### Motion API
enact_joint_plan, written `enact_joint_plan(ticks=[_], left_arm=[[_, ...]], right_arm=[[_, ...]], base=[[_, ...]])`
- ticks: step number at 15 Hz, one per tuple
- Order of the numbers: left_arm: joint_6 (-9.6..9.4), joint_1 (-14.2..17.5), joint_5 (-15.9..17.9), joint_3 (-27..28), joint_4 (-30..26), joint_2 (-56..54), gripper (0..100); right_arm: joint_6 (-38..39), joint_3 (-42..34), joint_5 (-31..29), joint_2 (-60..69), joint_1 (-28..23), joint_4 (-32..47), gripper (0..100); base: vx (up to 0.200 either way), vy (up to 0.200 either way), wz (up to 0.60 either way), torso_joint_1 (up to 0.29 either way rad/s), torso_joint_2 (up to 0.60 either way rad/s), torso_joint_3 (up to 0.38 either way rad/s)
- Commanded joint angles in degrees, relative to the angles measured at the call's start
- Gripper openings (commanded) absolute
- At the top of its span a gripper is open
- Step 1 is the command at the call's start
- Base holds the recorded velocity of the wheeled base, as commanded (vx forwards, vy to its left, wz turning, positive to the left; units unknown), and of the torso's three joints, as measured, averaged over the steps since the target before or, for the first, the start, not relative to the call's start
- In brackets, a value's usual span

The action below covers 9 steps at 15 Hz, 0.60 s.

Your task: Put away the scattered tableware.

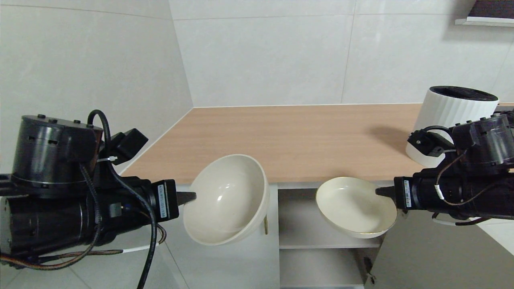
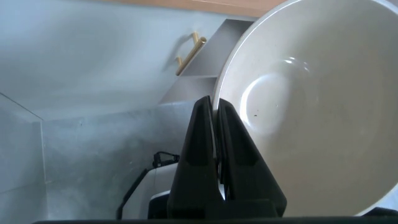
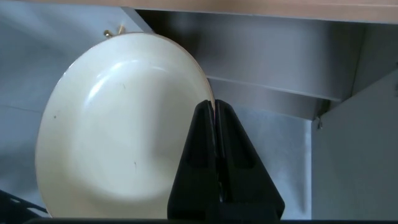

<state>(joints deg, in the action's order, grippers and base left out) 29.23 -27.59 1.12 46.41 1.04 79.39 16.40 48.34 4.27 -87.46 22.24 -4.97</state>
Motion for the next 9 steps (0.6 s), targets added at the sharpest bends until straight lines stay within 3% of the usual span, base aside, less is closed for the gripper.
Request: enact_joint_plan(ticks=[1,5,9], left_arm=[[0.03,-0.01,0.02,0.0,0.02,0.42,0],[0.03,-0.01,0.02,0.0,0.11,0.77,0],[0.03,-0.01,0.02,0.08,0.11,0.77,0]], right_arm=[[-0.22,-0.08,-0.14,-0.96,0.0,-0.04,0],[-0.4,-0.08,-0.14,-1.49,-0.61,-0.04,0],[-0.4,-0.08,-0.14,-1.58,-0.7,-0.04,0]], base=[[0.0,0.0,0.0,0.0,0.0,0.0],[0.0,0.0,0.0,0.0,0.0,0.0],[0.0,0.0,0.0,-0.132,0.33,0.189]])
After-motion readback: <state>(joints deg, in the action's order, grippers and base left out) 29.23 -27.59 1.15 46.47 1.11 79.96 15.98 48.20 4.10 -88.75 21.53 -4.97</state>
